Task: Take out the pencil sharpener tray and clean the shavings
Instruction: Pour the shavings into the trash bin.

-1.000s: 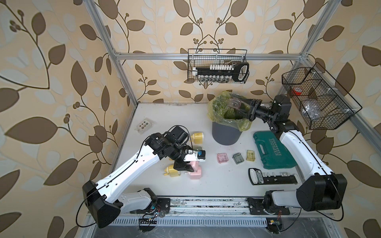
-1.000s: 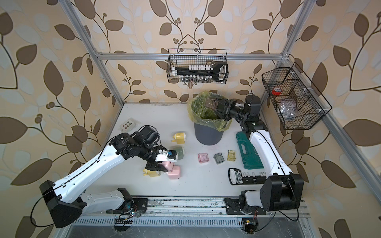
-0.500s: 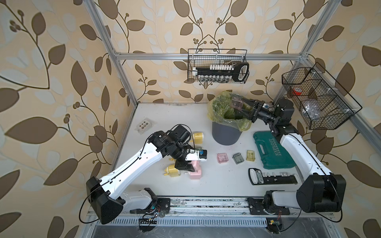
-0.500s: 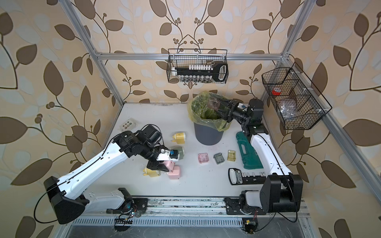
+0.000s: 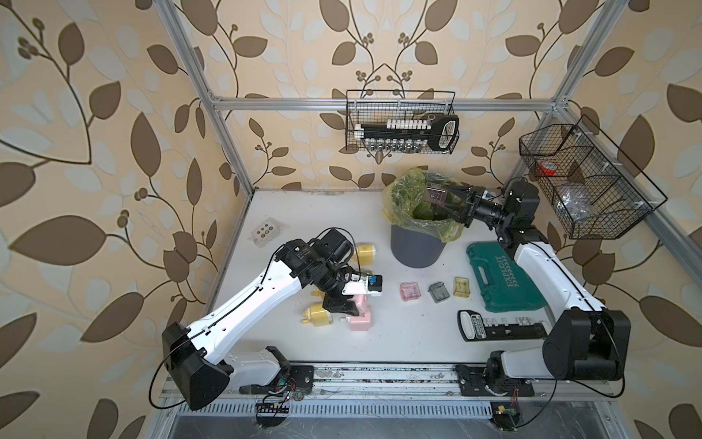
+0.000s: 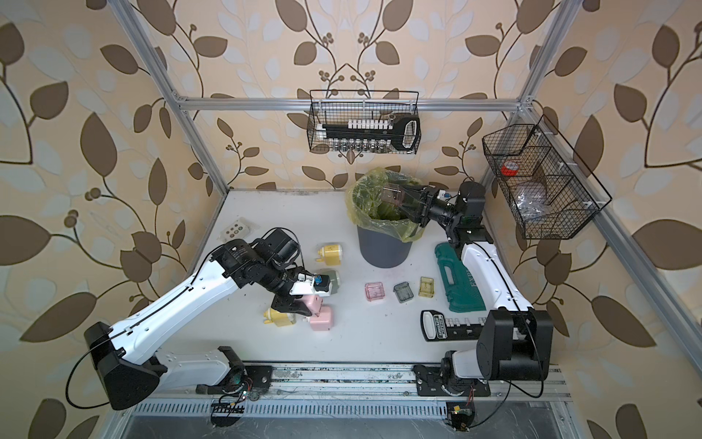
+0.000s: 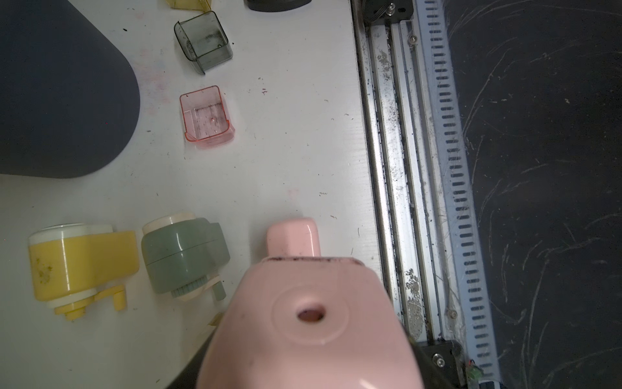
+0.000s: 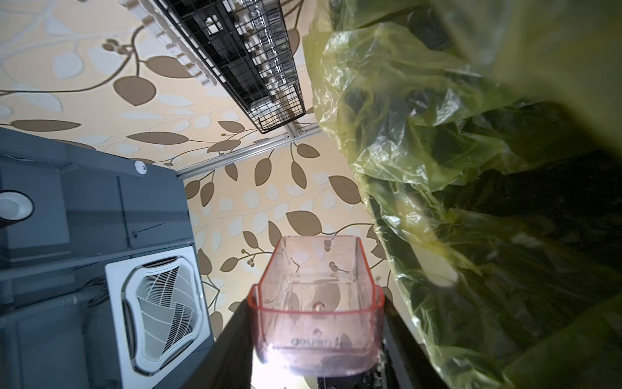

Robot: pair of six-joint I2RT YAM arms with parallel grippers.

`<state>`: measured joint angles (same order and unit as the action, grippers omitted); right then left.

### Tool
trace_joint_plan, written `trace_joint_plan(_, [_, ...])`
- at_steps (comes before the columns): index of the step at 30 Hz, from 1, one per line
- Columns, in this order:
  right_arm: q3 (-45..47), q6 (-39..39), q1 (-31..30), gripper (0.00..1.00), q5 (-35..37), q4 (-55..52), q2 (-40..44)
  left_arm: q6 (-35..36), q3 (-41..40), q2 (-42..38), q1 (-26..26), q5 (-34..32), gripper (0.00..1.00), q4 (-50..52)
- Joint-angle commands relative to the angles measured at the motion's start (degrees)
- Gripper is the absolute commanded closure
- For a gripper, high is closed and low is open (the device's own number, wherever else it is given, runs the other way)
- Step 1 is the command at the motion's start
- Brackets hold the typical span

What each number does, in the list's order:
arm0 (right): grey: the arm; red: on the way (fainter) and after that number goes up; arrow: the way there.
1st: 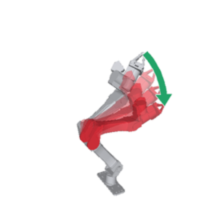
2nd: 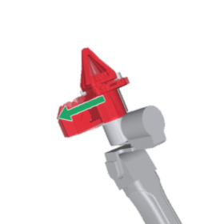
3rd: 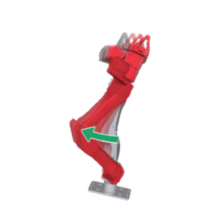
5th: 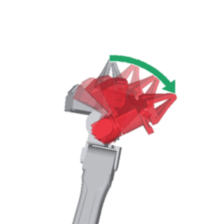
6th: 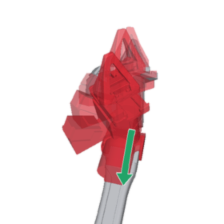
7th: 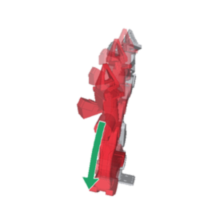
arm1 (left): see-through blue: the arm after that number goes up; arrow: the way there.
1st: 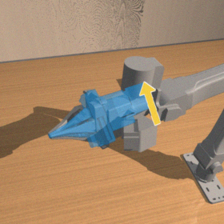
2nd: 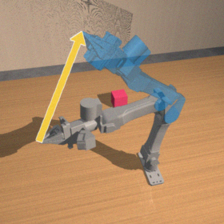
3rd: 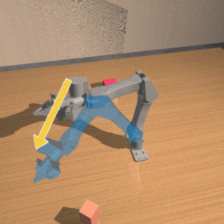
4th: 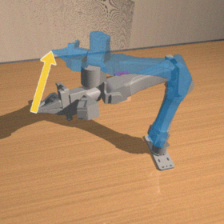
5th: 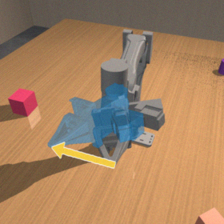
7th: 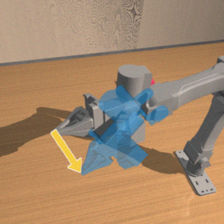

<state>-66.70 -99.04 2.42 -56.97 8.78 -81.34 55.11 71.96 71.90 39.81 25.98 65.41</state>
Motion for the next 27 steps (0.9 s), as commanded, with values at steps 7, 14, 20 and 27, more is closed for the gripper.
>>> trace_joint_plan(7, [-5.0, 7.88, 0.75, 1.0, -6.34, 1.69, -1.48, 0.08, 2.8, 1.2, 0.39, -1.03, 1.0, 0.99])
trace_joint_plan(14, [-0.54, 36.26, -1.07, 1.0, 4.7, -1.29, 10.0, 0.39, 2.03, 2.44, 0.27, -2.39, 1.0, 0.57])
trace_joint_plan(20, [10.99, 65.07, -9.62, 1.0, 23.63, -0.22, 25.38, 2.47, 3.16, 2.33, -3.16, -1.14, 1.0, -0.37])
trace_joint_plan(27, [25.36, 81.89, -20.25, 1.0, 41.19, -5.82, 39.71, 7.06, 5.61, 4.57, -14.29, 3.75, 1.0, -3.0])
